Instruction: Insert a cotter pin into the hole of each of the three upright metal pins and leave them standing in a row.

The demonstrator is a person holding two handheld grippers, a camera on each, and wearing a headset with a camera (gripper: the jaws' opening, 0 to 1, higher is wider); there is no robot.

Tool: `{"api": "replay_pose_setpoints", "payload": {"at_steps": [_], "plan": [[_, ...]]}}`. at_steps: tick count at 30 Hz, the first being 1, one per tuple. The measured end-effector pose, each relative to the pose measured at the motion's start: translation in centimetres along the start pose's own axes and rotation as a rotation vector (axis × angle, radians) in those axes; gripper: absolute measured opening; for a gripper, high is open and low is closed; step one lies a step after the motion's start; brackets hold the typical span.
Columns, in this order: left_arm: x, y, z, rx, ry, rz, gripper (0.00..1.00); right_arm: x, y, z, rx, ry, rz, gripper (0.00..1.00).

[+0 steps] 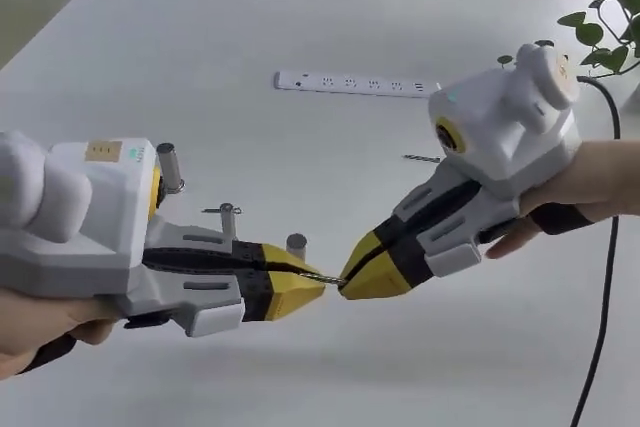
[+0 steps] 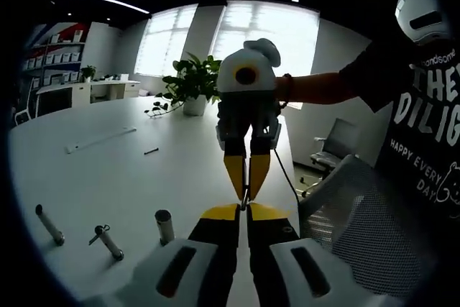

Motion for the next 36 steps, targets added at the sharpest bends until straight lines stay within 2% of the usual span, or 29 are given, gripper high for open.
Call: {"api": "replay_pose_setpoints", "payload": {"at_steps": [2, 5, 6, 8, 13, 15, 18, 21, 26, 31, 36], "plan": [[0.1, 0.2, 0.1, -0.018, -0.011, 0.003, 0.03, 0.2, 0.2, -0.4, 0.006, 0.024, 0.027, 0.00], [0.2, 0.5, 0.6, -0.087, 0.014, 0.010, 0.08, 0.5, 0.4, -0.8, 0.028, 0.025, 0.052, 0.00], [0.1, 0.6, 1.1, -0.123, -0.020, 0.001, 0.09, 0.8, 0.6, -1.2, 0.056, 0.029, 0.069, 0.00], [0.2, 0.9, 1.5, -0.160, -0.021, 0.000, 0.09, 1.2, 0.8, -1.5, 0.079, 0.035, 0.087, 0.00], [0.6, 1.3, 2.1, -0.211, -0.042, 0.008, 0.12, 1.6, 1.4, -2.1, 0.127, 0.045, 0.109, 0.00], [0.9, 1.4, 2.5, -0.259, -0.062, 0.024, 0.13, 1.7, 1.5, -2.4, 0.152, 0.047, 0.107, 0.00], [1.6, 1.4, 3.2, -0.302, -0.090, 0.036, 0.14, 2.1, 1.6, -3.1, 0.185, 0.069, 0.147, 0.00], [2.6, 1.1, 3.5, -0.302, -0.077, 0.080, 0.13, 2.8, 1.7, -3.5, 0.186, 0.066, 0.169, 0.00], [3.3, 0.5, 3.9, -0.323, -0.134, 0.109, 0.15, 3.3, 1.5, -4.0, 0.203, 0.068, 0.191, 0.00], [3.9, 0.0, 4.8, -0.360, -0.144, 0.120, 0.15, 3.4, 1.4, -4.8, 0.227, 0.054, 0.186, 0.00], [4.4, -0.7, 5.4, -0.393, -0.127, 0.108, 0.15, 3.6, 1.2, -5.7, 0.237, 0.054, 0.196, 0.00]]}}
Point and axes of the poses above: the centre of the closed fingertips' face, and the gripper's own axes: y roughly backward along the fingers, z roughly to its left, x roughly out of its underside, the point moved 8 cm from there along y, roughly backward along the fingers, and after that the axes turned 13 degrees about -z, right-handed, at the moved point
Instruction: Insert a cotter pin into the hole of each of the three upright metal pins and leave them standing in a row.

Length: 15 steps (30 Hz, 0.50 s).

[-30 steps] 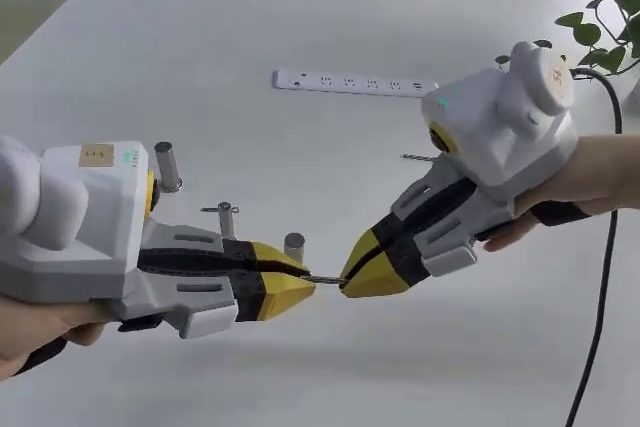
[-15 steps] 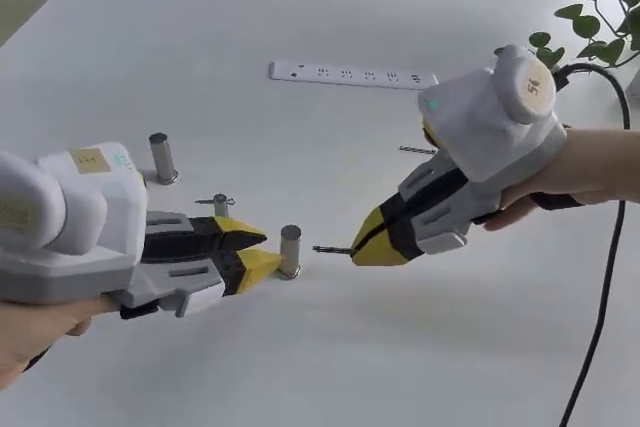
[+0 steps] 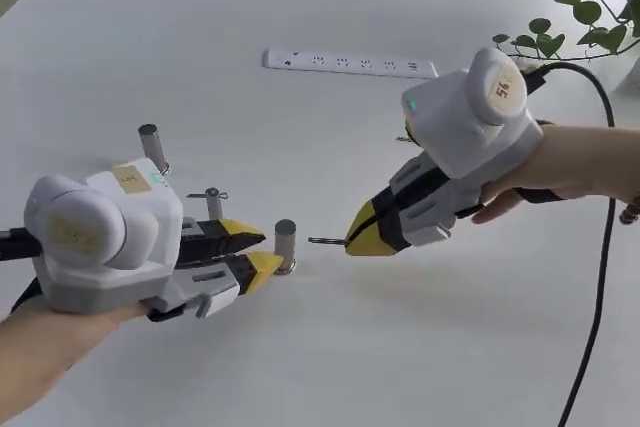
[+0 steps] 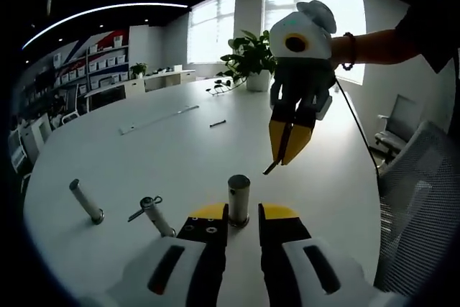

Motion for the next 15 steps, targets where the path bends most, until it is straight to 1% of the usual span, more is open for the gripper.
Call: {"api": "replay_pose_setpoints", "payload": {"at_steps": [6, 11, 15], "plan": [[0.3, -0.9, 0.1, -0.026, 0.004, 0.010, 0.15, -0.2, -0.3, -0.8, 0.014, 0.000, -0.009, 0.00], [0.7, -1.6, 0.1, -0.039, 0.019, 0.022, 0.15, -0.2, -0.6, -1.1, 0.005, 0.008, -0.003, 0.00], [0.9, -1.9, 0.1, -0.045, 0.042, 0.020, 0.15, -0.2, -0.8, -1.2, -0.006, 0.009, -0.003, 0.00]]}}
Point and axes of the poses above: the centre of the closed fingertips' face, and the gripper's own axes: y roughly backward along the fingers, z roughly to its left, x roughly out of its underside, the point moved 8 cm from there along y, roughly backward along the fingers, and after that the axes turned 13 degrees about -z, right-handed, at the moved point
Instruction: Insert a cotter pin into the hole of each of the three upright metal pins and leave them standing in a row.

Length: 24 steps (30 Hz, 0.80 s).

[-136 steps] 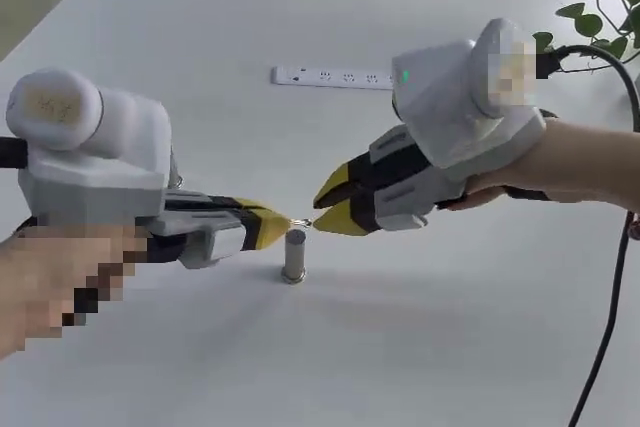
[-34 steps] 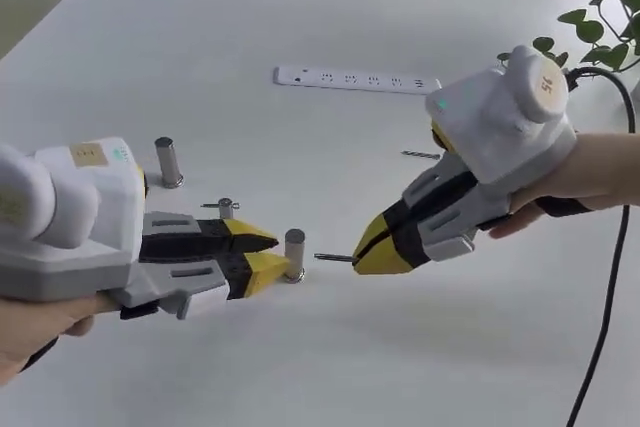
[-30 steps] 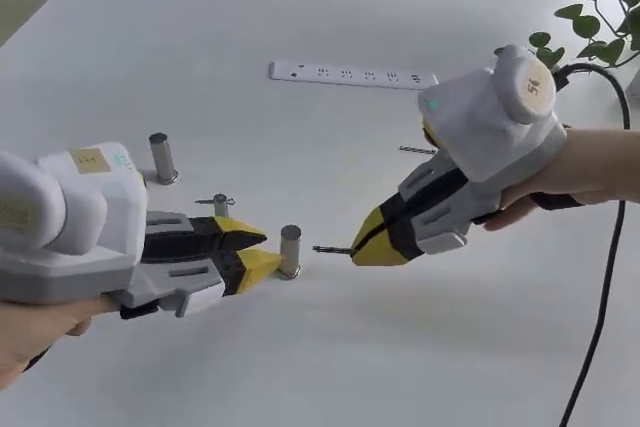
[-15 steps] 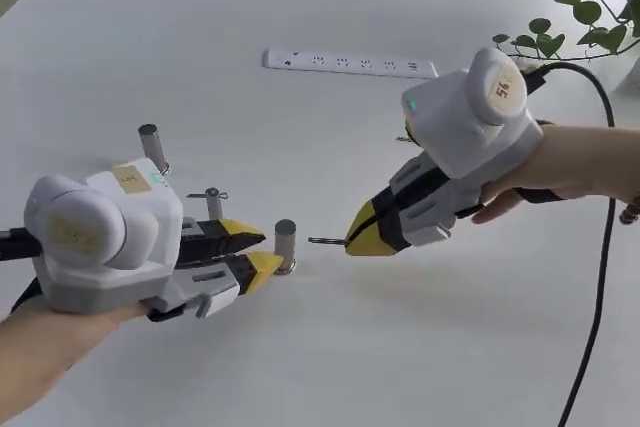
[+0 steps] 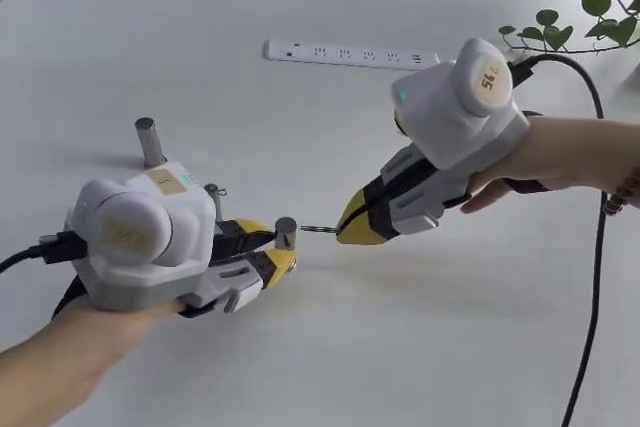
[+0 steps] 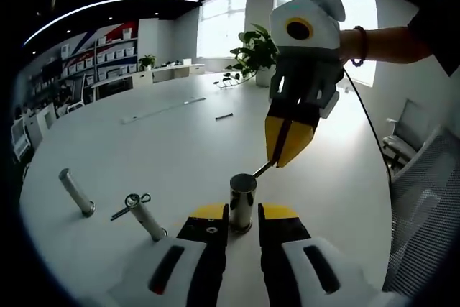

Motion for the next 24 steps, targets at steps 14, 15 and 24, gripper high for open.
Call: {"api": "replay_pose_setpoints", "payload": {"at_steps": [14, 15, 24], "plan": [[0.76, -0.30, 0.08, -0.039, 0.002, 0.010, 0.12, 0.34, -0.39, -0.71, -0.007, 0.011, 0.004, 0.00], [0.77, -0.29, 0.09, -0.041, 0.004, 0.009, 0.12, 0.30, -0.37, -0.71, -0.007, 0.014, 0.003, 0.00], [0.91, -0.24, 0.19, -0.034, 0.010, 0.001, 0.12, -0.26, -0.70, -0.75, -0.014, 0.041, 0.003, 0.00]]}}
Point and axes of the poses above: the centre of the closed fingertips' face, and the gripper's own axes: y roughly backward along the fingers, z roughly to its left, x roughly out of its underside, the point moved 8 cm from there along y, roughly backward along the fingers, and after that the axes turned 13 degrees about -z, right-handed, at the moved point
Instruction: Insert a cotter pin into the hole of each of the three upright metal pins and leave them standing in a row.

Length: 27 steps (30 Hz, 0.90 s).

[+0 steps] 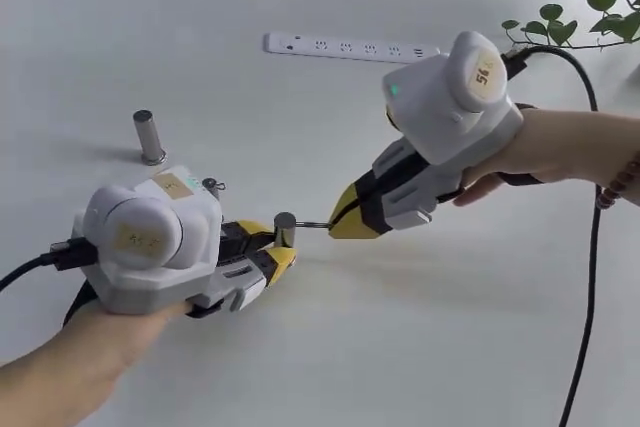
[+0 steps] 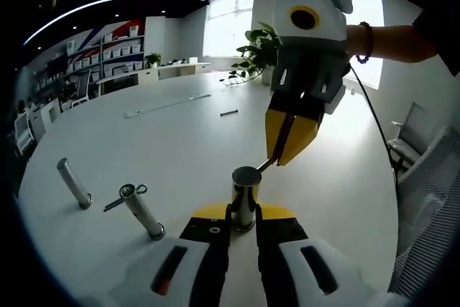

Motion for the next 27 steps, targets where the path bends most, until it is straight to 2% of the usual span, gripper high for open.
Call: {"api": "replay_pose_setpoints", "payload": {"at_steps": [14, 27], "plan": [[0.2, 0.0, -0.1, 0.005, -0.012, -0.011, 0.12, -0.8, -0.6, -0.1, -0.015, 0.028, 0.016, 0.00], [0.4, -0.1, -0.1, -0.001, -0.005, -0.014, 0.12, -1.3, -1.3, 0.0, -0.007, 0.007, 0.009, 0.00]]}}
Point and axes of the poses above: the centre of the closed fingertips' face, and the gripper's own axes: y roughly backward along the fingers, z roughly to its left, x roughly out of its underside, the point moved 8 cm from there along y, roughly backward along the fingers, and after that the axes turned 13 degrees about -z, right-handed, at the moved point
